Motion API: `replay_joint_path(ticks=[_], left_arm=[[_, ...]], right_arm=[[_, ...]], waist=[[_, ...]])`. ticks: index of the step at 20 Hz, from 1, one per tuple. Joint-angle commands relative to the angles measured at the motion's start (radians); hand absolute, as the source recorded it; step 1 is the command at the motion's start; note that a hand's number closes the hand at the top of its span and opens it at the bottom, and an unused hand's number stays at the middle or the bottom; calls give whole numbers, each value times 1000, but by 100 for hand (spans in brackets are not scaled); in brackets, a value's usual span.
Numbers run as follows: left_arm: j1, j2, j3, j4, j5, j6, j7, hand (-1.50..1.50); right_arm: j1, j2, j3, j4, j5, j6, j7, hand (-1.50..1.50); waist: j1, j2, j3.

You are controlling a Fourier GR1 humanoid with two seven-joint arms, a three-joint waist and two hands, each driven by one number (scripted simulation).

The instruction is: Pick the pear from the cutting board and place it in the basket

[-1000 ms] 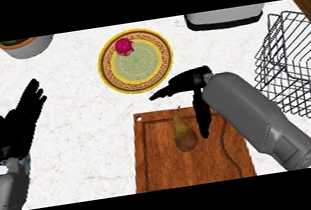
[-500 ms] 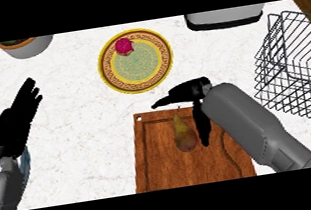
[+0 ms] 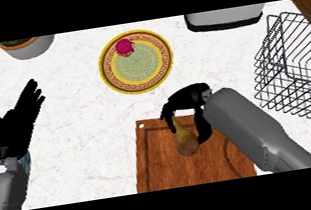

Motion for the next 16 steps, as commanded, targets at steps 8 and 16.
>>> replay_joint_path(ticks=[8,16], left_arm=[[28,35,65,0,17,-3,24,0],[85,3,51,2,7,4,-6,0]], right_arm=[[244,100,-103,-198,60,-352,350,150],[593,102,15,-538,57,-718,557,150]], waist=[[-81,-24,0],[-97,-28,0]])
